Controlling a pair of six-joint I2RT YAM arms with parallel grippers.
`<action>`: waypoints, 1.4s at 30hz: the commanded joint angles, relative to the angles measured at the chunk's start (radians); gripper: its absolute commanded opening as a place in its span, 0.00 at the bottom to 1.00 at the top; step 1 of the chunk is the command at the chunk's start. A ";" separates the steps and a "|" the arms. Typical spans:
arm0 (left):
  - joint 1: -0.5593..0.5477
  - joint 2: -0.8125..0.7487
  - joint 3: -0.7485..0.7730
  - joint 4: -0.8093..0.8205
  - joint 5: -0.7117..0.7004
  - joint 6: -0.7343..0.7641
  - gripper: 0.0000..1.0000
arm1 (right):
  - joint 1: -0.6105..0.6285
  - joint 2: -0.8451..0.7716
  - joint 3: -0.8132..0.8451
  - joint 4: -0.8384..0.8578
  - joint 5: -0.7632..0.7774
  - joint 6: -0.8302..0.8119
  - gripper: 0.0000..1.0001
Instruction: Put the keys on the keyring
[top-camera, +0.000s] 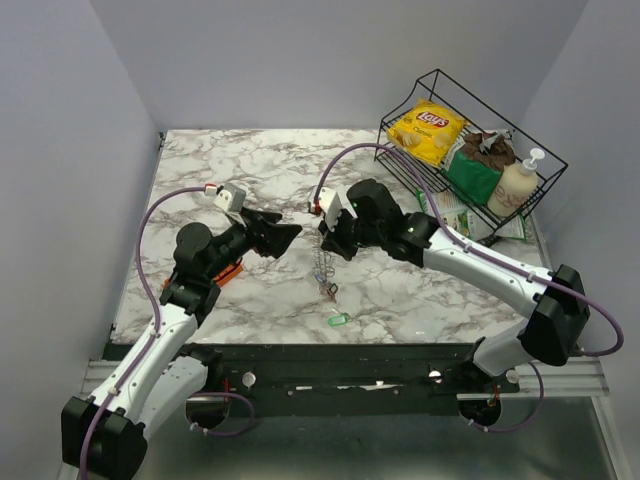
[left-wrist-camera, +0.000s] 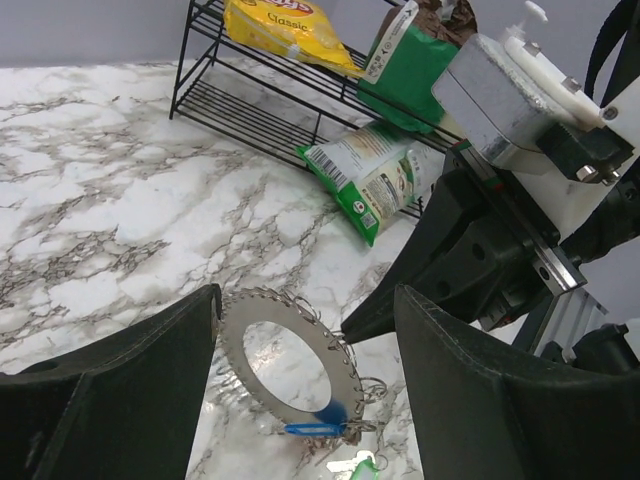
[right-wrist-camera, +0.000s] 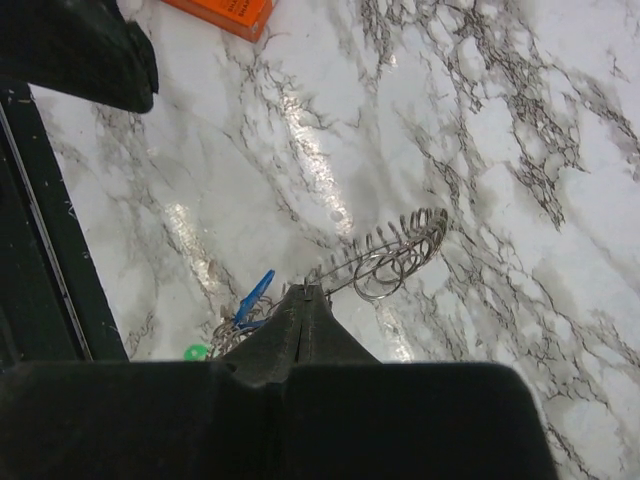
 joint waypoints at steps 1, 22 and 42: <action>-0.007 -0.004 -0.010 0.001 0.024 0.006 0.78 | -0.017 -0.020 -0.005 0.080 -0.057 0.003 0.01; -0.021 0.060 -0.113 0.310 0.281 -0.060 0.56 | -0.091 -0.115 -0.019 0.143 -0.293 0.060 0.01; -0.079 0.122 -0.077 0.371 0.409 -0.054 0.50 | -0.092 -0.171 -0.005 0.142 -0.406 0.070 0.01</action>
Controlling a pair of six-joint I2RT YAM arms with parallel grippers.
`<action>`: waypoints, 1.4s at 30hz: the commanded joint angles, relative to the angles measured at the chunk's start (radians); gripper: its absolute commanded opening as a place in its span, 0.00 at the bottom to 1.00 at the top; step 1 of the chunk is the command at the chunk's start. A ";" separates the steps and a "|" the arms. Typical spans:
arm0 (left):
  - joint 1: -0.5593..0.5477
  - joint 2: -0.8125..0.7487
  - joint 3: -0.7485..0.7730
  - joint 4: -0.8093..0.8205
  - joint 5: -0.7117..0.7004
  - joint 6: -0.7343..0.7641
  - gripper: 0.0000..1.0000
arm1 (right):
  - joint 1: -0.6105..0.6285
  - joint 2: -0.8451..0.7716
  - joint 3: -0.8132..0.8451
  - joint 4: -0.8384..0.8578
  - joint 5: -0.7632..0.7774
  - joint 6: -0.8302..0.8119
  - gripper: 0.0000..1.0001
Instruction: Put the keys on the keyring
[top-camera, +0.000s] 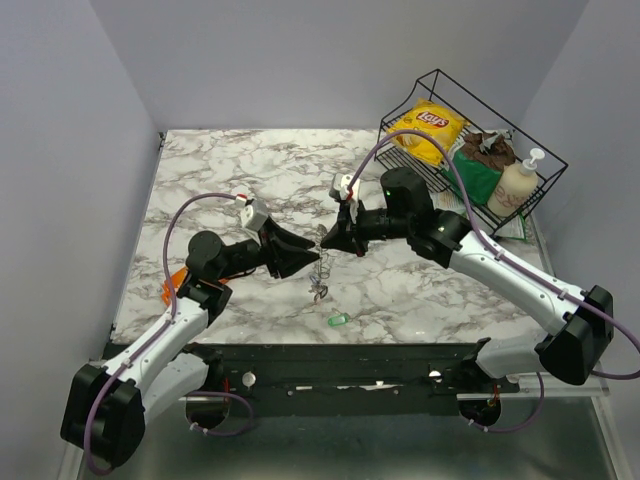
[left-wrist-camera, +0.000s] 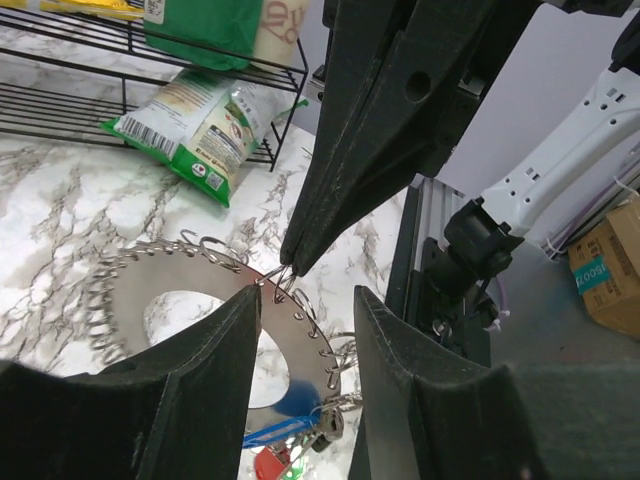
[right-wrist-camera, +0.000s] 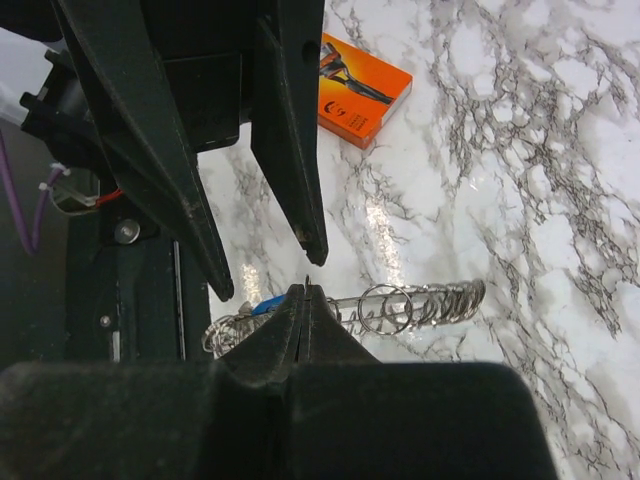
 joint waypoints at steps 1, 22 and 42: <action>-0.020 0.009 0.032 0.008 0.040 0.021 0.48 | -0.003 -0.034 0.033 0.042 -0.044 0.013 0.01; -0.064 0.061 0.089 -0.086 0.020 0.081 0.15 | -0.003 -0.046 0.031 0.042 -0.041 0.017 0.01; -0.084 0.023 0.092 -0.135 -0.049 0.127 0.00 | -0.003 -0.032 0.044 0.053 0.080 0.052 0.37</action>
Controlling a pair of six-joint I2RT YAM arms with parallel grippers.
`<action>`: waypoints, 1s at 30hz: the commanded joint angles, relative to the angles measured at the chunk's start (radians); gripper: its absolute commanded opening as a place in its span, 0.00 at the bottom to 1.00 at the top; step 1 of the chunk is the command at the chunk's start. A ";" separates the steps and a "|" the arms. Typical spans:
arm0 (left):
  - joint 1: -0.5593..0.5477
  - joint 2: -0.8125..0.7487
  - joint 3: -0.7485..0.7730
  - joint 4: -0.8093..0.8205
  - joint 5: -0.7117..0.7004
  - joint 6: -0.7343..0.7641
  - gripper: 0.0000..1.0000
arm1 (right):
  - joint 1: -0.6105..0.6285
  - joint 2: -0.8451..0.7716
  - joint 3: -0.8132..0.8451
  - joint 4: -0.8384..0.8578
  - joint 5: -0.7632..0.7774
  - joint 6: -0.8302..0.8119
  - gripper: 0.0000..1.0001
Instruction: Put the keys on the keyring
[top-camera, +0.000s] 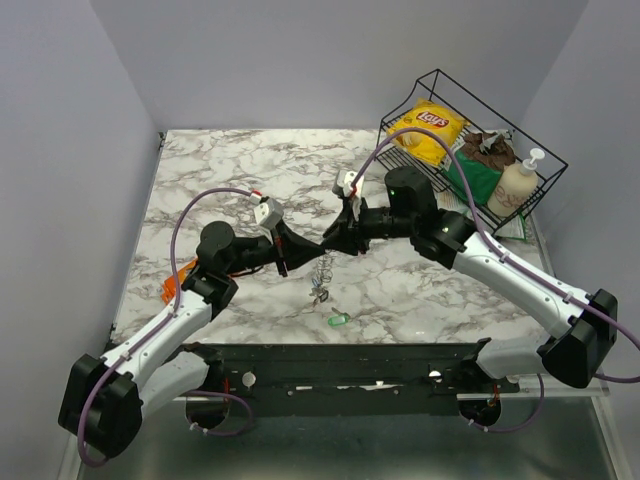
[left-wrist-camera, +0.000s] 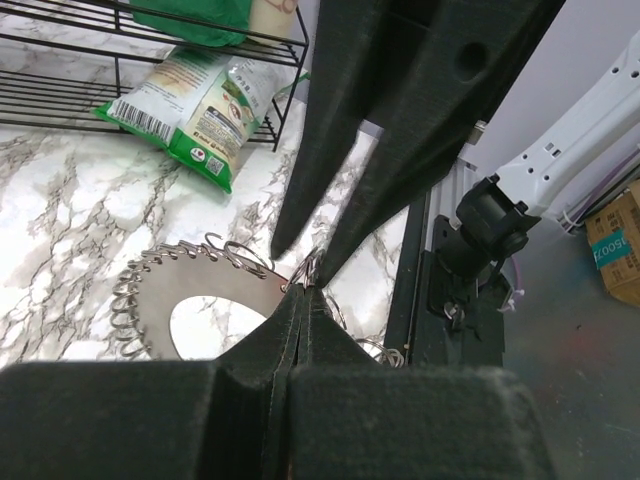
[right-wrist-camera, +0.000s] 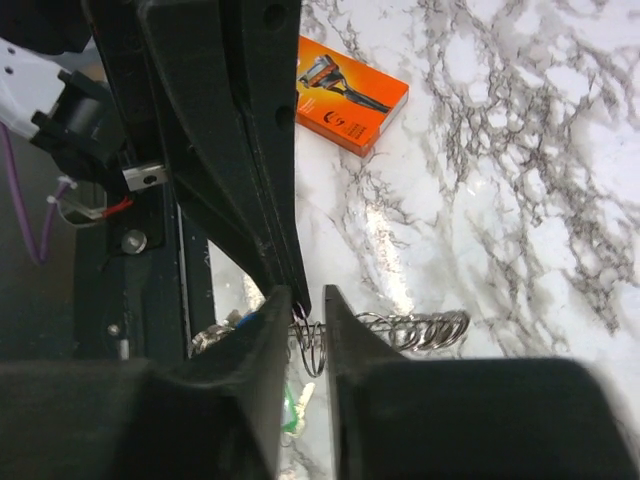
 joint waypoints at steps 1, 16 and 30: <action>-0.010 -0.032 0.013 -0.006 -0.023 0.020 0.00 | 0.000 -0.014 0.043 0.052 0.095 0.031 0.42; -0.010 -0.047 0.013 -0.033 -0.043 0.040 0.00 | -0.046 -0.096 -0.044 0.134 0.158 0.074 0.91; -0.012 -0.111 0.080 -0.194 -0.096 0.100 0.00 | -0.104 -0.129 -0.107 0.141 -0.049 0.048 0.75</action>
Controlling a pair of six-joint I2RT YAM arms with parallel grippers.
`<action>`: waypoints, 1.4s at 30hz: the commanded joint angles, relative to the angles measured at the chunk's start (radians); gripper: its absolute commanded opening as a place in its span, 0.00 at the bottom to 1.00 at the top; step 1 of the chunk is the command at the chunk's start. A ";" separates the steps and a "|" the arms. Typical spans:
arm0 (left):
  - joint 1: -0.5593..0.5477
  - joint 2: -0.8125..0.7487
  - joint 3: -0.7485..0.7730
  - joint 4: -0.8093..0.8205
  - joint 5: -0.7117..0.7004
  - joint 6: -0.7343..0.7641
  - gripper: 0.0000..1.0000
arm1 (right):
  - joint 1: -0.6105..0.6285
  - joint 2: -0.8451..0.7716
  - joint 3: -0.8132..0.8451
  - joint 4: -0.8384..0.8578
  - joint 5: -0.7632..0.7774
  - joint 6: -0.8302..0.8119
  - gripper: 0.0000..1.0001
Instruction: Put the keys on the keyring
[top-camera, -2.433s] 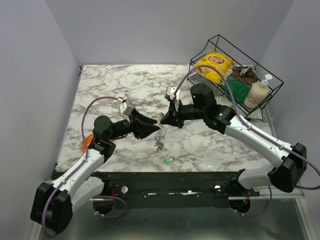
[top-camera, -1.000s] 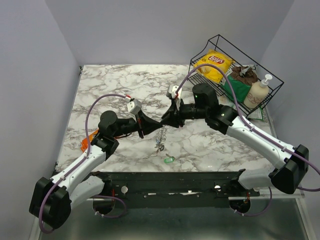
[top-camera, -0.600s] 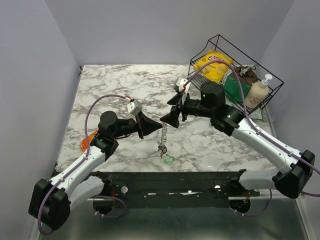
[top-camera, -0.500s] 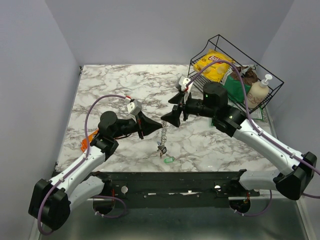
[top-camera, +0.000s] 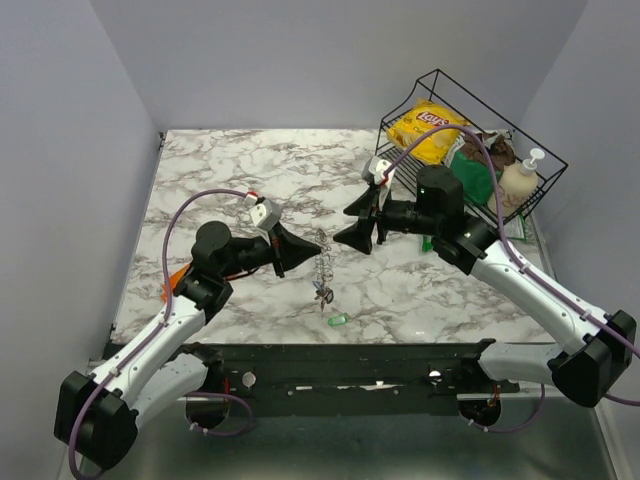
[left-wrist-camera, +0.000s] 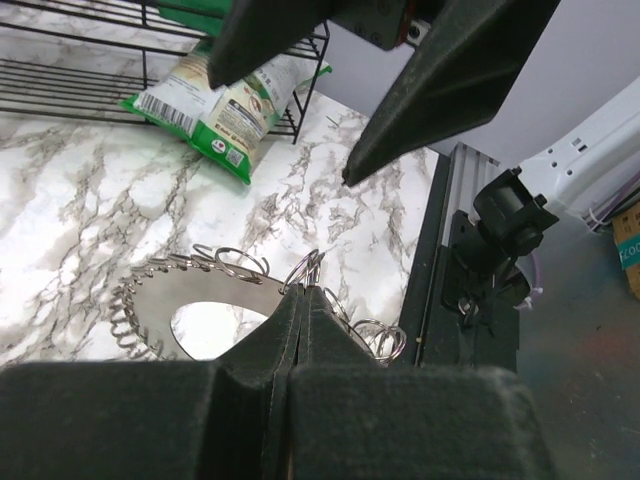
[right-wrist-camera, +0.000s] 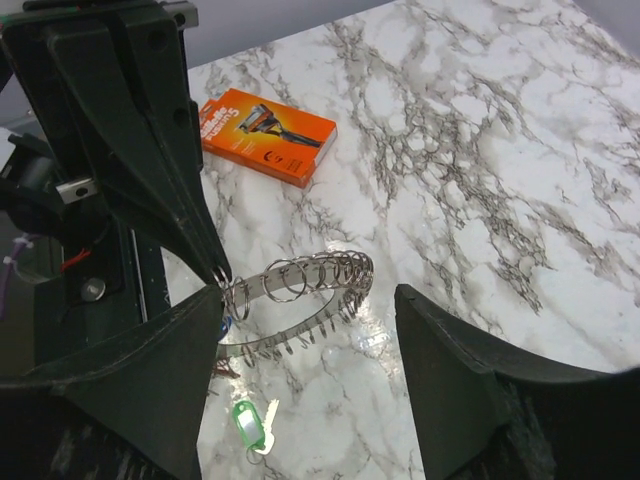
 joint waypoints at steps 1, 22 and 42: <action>-0.004 -0.038 0.063 -0.068 -0.069 0.043 0.00 | -0.005 -0.018 -0.023 0.025 -0.102 -0.014 0.73; -0.043 -0.070 0.148 -0.266 -0.166 0.128 0.00 | -0.005 0.108 0.001 0.046 -0.285 -0.011 0.58; -0.052 -0.078 0.163 -0.283 -0.161 0.143 0.00 | -0.005 0.148 -0.006 0.135 -0.336 0.045 0.12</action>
